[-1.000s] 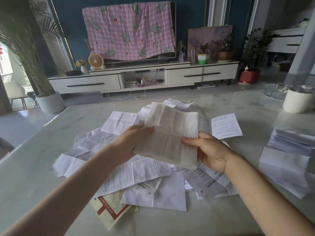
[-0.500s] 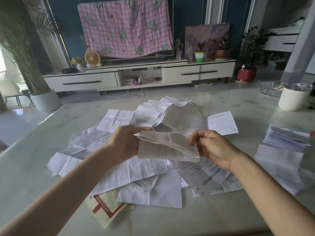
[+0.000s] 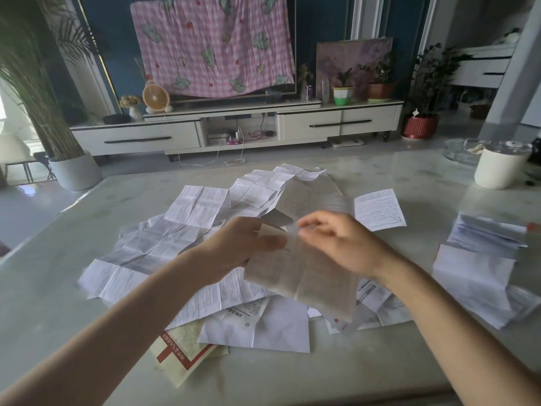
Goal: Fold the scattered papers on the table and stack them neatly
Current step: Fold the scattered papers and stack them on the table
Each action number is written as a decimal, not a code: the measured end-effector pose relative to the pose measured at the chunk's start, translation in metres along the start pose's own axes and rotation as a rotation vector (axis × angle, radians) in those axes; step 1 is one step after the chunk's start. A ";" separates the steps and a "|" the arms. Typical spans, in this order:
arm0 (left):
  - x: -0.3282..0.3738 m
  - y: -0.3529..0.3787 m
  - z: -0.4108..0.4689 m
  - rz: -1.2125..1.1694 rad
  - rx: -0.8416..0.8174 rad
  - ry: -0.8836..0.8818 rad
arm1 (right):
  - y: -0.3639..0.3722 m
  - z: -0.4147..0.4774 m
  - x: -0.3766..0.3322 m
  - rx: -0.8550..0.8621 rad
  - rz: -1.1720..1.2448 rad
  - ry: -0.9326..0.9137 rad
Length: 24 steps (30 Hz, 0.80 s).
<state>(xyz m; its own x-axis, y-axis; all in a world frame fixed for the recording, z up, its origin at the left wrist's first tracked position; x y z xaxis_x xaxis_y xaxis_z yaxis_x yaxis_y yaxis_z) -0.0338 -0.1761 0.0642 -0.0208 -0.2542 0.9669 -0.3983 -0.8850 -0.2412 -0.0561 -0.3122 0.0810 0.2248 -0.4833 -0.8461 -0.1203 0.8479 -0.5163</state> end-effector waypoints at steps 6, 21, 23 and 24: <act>0.007 0.007 0.002 0.116 0.091 0.071 | 0.003 0.001 0.000 0.099 -0.065 -0.028; 0.003 -0.036 -0.004 0.149 0.215 0.082 | 0.003 -0.026 0.023 -0.197 0.149 0.112; 0.006 -0.029 -0.001 0.246 0.176 0.092 | 0.006 -0.026 0.018 -0.218 0.172 0.098; 0.009 -0.022 0.000 0.285 0.153 0.090 | 0.008 -0.025 0.015 -0.222 0.182 0.085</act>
<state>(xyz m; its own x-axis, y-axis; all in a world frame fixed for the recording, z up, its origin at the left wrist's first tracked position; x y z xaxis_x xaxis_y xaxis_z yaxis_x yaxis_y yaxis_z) -0.0255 -0.1586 0.0784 -0.1955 -0.4706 0.8604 -0.2226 -0.8331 -0.5063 -0.0781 -0.3182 0.0604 0.0994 -0.3523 -0.9306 -0.3617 0.8584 -0.3636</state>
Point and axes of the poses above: each hand's wrist, its own z-axis towards the middle knuckle, its own y-axis out of the palm, x = y × z, the point moved 8 cm from there along z, towards the middle knuckle
